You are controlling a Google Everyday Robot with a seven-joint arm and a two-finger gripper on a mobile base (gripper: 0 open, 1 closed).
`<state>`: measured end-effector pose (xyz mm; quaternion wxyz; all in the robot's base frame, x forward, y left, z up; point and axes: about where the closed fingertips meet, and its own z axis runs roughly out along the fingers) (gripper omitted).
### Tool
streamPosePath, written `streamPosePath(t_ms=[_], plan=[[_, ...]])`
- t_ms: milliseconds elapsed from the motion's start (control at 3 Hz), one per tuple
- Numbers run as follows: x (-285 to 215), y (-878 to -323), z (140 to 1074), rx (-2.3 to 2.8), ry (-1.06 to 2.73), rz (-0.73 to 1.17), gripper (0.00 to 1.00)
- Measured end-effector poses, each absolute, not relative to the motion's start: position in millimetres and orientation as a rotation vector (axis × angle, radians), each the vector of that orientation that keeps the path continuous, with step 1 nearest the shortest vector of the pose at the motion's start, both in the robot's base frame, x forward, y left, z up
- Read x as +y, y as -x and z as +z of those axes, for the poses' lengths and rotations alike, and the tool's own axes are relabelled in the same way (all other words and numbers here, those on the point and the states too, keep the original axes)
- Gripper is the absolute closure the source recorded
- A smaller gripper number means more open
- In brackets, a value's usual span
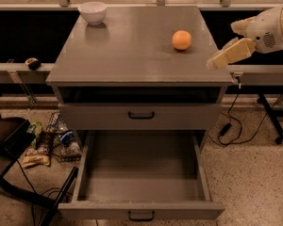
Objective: Place orange into middle drawer
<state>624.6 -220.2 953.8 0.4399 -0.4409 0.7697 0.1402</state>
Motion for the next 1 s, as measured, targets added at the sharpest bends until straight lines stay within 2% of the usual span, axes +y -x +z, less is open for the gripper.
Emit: streamPosePath(t_ms=[333,1000], plan=[[-214,-631,947,1.931,1.078,0.341,0.0],[-162,-726,939,1.855,1.086,0.401,0.0]])
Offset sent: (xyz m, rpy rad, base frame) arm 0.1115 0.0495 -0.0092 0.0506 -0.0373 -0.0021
